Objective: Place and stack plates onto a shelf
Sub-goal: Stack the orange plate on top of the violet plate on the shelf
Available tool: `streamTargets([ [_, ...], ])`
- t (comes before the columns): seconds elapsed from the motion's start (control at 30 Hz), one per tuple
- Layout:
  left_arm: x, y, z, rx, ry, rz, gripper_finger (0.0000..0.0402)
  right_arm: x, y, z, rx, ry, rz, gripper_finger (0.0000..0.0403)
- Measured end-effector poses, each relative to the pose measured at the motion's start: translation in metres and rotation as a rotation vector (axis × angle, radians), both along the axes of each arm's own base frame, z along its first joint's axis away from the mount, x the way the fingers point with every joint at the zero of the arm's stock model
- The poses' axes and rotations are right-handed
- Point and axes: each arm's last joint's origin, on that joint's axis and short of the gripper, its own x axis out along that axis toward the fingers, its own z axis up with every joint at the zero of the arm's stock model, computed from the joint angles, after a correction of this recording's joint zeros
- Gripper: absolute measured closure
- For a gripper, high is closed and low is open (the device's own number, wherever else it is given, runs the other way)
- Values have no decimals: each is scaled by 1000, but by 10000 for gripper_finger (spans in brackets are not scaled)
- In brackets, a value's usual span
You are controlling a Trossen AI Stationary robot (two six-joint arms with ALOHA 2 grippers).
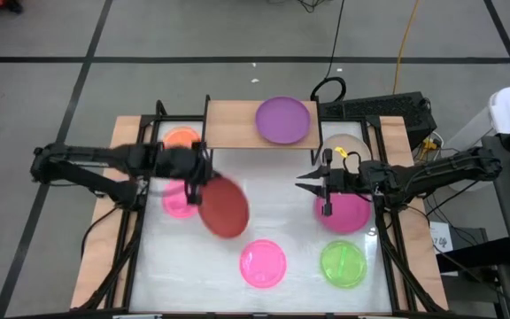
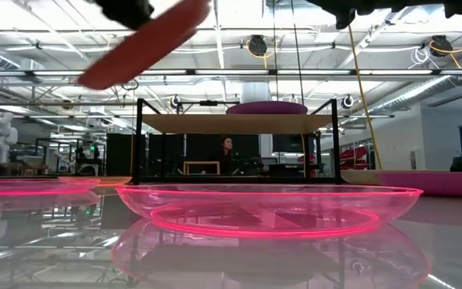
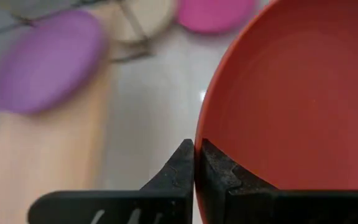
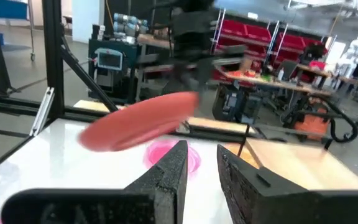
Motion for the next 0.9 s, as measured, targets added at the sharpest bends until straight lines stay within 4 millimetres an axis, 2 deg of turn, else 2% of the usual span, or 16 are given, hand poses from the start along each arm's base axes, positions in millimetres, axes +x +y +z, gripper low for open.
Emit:
streamTargets([
  [0.13, 15, 40, 28, 58, -77, 77, 393, -3, 0, 2, -5, -11, 0, 330],
  [0.27, 35, 82, 54, 15, -164, 110, 393, -5, -1, 4, -5, -14, 0, 330],
  [0.53, 87, 162, 74, -40, -228, 148, 393, -12, -1, 9, -14, -37, 5, 330],
  [0.7, 113, 210, 66, -64, -226, 202, 393, -18, 1, 10, -19, -27, 19, 330],
  [0.9, 131, 250, 44, -131, -220, 249, 386, -21, 2, 10, -23, -13, 28, 330],
])
